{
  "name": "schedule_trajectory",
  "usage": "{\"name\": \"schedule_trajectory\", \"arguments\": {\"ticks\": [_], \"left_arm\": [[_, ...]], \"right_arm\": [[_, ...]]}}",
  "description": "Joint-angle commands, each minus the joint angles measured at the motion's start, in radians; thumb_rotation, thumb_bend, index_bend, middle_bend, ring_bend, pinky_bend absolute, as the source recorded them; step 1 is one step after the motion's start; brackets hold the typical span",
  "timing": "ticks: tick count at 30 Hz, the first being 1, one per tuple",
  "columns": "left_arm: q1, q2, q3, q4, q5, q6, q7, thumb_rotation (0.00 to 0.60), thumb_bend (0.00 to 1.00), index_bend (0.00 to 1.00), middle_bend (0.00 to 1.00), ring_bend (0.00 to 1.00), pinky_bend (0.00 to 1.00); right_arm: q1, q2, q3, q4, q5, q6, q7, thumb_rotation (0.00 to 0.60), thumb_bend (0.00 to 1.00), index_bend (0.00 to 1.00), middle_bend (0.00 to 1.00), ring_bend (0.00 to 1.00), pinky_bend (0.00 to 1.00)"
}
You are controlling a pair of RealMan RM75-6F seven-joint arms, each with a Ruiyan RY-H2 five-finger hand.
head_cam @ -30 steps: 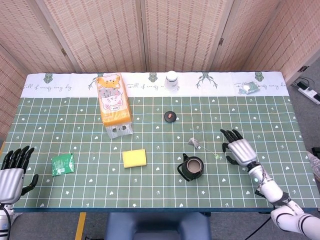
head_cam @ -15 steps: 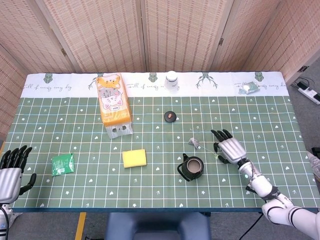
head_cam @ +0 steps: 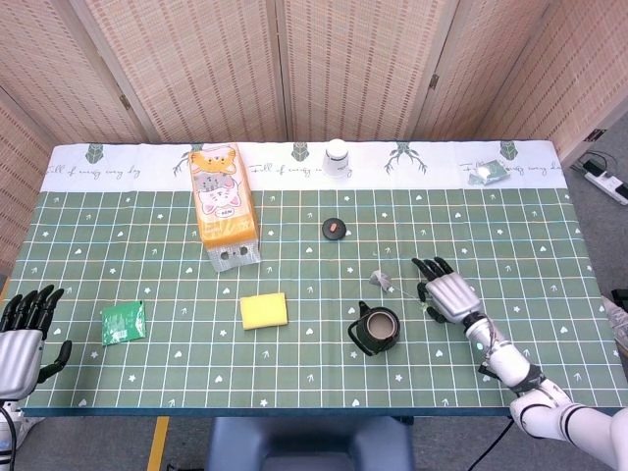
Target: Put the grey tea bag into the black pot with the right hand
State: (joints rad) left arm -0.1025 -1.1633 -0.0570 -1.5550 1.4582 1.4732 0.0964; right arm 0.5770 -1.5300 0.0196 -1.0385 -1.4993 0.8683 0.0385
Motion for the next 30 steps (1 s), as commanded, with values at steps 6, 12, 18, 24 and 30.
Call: {"name": "schedule_trajectory", "arguments": {"ticks": [6,12,18,24,30], "left_arm": [[0.002,0.004,-0.002,0.001,0.003,0.006,-0.008,0.600,0.40,0.02,0.00,0.00,0.00],[0.003,0.006,-0.002,-0.001,0.006,0.011,-0.013,0.600,0.40,0.01,0.00,0.00,0.00],[0.003,0.008,0.002,-0.003,0.015,0.013,-0.019,0.600,0.40,0.00,0.00,0.00,0.00],[0.003,0.010,0.003,-0.004,0.017,0.012,-0.025,0.600,0.40,0.00,0.00,0.00,0.00],[0.004,0.015,0.004,-0.008,0.023,0.014,-0.034,0.600,0.40,0.00,0.00,0.00,0.00]], "right_arm": [[0.005,0.003,-0.004,-0.011,0.002,0.005,-0.006,0.600,0.39,0.49,0.00,0.02,0.00],[0.006,0.005,-0.008,-0.021,0.005,0.012,-0.027,0.600,0.39,0.52,0.00,0.02,0.00],[0.004,0.008,-0.010,-0.029,0.018,0.010,-0.056,0.600,0.39,0.58,0.01,0.02,0.00],[0.009,0.006,-0.007,-0.029,0.029,0.006,-0.069,0.600,0.39,0.59,0.02,0.02,0.00],[0.017,-0.002,-0.008,-0.021,0.035,-0.007,-0.083,0.600,0.39,0.60,0.02,0.03,0.00]]}}
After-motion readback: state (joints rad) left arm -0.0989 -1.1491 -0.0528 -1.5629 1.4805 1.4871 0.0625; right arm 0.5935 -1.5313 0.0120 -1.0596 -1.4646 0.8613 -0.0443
